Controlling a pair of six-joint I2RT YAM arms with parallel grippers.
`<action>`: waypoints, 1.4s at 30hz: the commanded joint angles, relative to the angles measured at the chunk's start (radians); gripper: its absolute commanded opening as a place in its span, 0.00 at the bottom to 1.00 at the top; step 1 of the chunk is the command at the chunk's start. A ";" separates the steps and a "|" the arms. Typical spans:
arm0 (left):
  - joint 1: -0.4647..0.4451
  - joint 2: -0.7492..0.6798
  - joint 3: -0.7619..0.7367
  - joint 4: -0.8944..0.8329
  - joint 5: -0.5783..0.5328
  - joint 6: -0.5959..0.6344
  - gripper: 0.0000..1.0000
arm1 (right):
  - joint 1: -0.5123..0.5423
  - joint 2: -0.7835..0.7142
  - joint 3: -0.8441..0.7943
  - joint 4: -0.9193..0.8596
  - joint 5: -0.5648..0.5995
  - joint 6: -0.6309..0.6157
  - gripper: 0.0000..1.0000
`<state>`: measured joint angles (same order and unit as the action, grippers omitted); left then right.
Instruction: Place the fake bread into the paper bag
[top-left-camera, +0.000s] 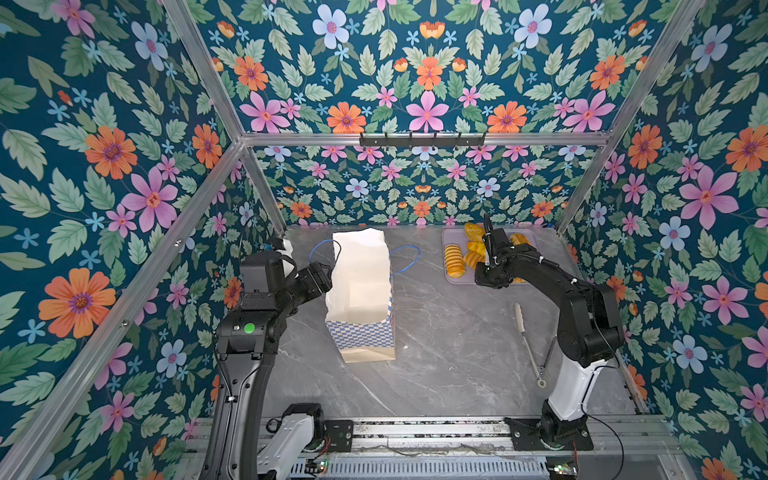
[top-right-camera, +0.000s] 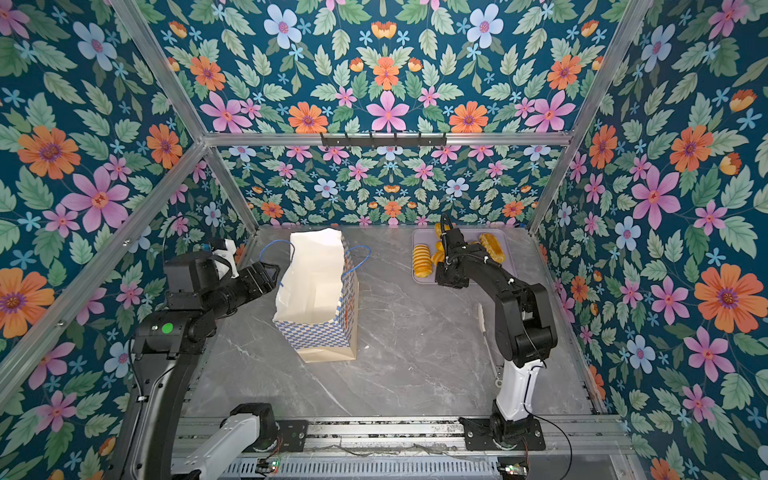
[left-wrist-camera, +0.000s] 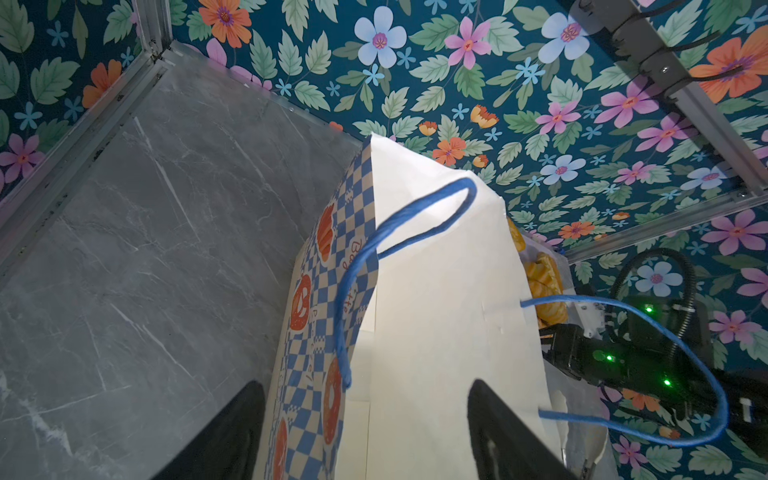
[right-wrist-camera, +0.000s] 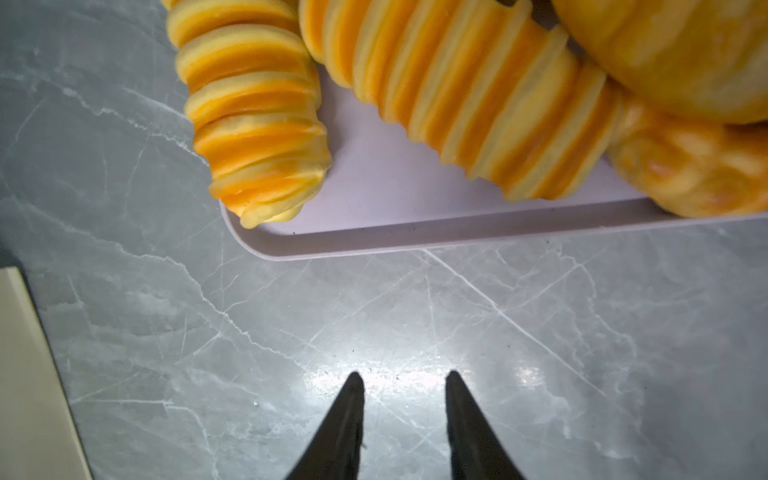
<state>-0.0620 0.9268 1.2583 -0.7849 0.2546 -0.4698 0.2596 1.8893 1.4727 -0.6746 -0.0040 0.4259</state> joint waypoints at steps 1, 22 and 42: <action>-0.018 0.009 0.004 0.049 -0.014 -0.019 0.77 | -0.002 -0.016 0.015 -0.034 0.071 0.146 0.29; -0.715 0.338 0.384 0.005 -0.499 0.027 0.78 | -0.598 0.032 0.136 -0.119 -0.079 0.102 0.46; -0.813 0.208 0.201 0.078 -0.598 -0.070 0.82 | -0.598 0.307 0.353 -0.187 -0.084 -0.003 0.40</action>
<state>-0.8753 1.1465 1.4734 -0.7288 -0.3145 -0.5205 -0.3393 2.1906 1.8309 -0.8387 -0.0929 0.4423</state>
